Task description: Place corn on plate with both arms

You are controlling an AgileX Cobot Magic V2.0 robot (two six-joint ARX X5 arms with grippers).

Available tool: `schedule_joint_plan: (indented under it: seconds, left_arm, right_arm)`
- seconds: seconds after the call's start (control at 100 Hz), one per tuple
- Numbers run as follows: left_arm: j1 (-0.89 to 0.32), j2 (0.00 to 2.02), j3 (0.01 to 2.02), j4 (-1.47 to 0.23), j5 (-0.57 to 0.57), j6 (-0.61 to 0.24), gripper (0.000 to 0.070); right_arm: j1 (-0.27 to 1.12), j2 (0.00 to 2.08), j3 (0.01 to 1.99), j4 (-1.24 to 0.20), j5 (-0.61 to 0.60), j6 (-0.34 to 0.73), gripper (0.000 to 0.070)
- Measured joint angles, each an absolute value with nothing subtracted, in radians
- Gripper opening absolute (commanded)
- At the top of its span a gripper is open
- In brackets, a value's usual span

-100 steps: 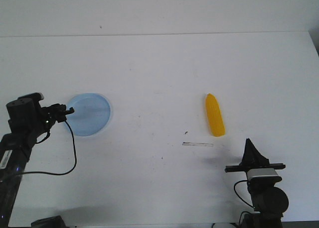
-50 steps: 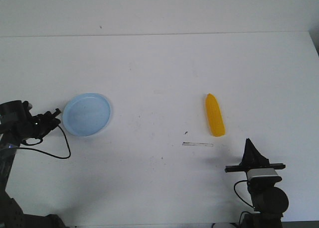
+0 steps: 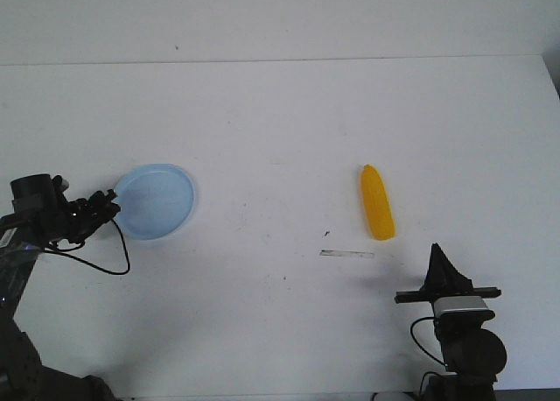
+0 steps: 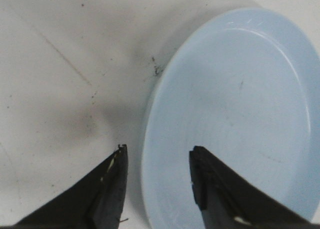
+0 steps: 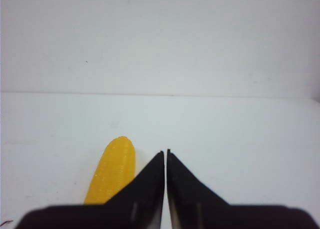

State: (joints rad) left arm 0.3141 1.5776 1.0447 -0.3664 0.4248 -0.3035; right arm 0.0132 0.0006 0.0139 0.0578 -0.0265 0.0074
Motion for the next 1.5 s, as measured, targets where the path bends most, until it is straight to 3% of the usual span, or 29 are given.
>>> schedule_joint_plan:
  seconds: [0.44, 0.51, 0.58, 0.64, 0.85, 0.91, 1.5]
  left_arm:
    - [0.283, 1.635, 1.045, -0.346, 0.424, -0.303, 0.0237]
    - [0.281, 1.637, 1.045, -0.345, 0.424, -0.303, 0.0181]
    - [0.279, 1.637, 1.045, -0.345, 0.424, -0.303, 0.0067]
    - [0.278, 1.637, 1.045, -0.345, 0.425, -0.303, 0.0039]
    - [0.277, 1.637, 1.045, -0.345, 0.389, -0.306, 0.0034]
    - [0.277, 1.637, 1.045, -0.344, 0.384, -0.306, 0.0000]
    - [0.245, 1.568, 1.076, -0.405, 0.392, -0.330, 0.0000]
  right_arm:
    - [0.013, 0.001, 0.014, 0.058, -0.027, 0.007, 0.0010]
    - [0.013, 0.001, 0.014, 0.058, -0.027, 0.007, 0.0010]
    - [0.013, 0.001, 0.014, 0.058, -0.026, 0.007, 0.0010]
    - [0.013, 0.001, 0.014, 0.058, -0.027, 0.007, 0.0010]
    - [0.013, 0.001, 0.014, 0.058, -0.027, 0.007, 0.0010]
    - [0.013, 0.001, 0.014, 0.058, -0.027, 0.007, 0.0010]
    - [0.013, 0.001, 0.014, 0.058, -0.027, 0.007, 0.0010]
